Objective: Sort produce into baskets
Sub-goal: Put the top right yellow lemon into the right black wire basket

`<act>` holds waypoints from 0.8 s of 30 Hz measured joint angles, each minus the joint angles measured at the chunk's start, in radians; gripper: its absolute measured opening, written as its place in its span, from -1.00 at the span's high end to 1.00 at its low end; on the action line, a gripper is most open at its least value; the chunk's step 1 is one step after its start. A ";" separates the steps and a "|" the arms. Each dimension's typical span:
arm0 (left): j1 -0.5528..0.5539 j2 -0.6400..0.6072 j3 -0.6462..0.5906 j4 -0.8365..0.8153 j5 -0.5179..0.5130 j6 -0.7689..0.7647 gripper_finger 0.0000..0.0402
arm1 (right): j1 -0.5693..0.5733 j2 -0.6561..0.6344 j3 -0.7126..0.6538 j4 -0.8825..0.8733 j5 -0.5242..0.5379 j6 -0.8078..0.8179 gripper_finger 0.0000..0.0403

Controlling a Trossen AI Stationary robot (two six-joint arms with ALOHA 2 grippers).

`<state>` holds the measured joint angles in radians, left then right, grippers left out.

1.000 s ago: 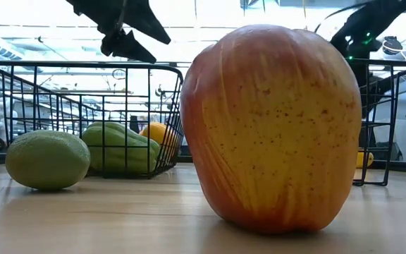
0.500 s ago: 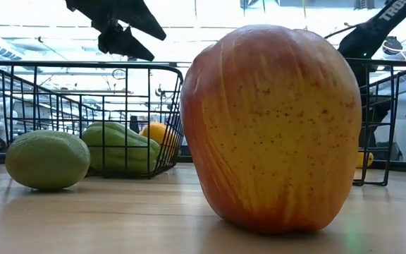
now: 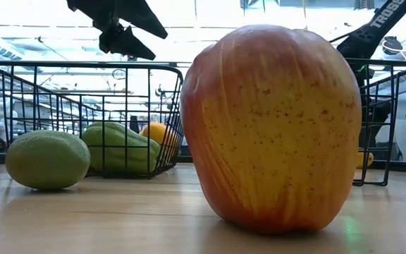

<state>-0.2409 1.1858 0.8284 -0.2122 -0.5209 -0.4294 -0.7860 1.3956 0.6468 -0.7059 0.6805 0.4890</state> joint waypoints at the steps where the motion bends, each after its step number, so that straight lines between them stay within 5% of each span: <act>1: 0.000 0.000 0.000 0.002 0.000 0.000 -0.88 | 0.000 0.000 0.000 0.000 0.003 0.001 -0.95; 18: 0.000 0.000 0.000 0.029 0.000 0.027 -0.88 | 0.009 0.020 0.000 0.072 -0.026 0.054 -0.94; 24: 0.000 0.000 0.000 0.029 0.000 0.027 -0.88 | 0.009 0.119 0.000 0.090 -0.027 0.069 -0.74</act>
<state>-0.2409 1.1858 0.8286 -0.1829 -0.5205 -0.4023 -0.7769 1.5148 0.6468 -0.6156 0.6536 0.5577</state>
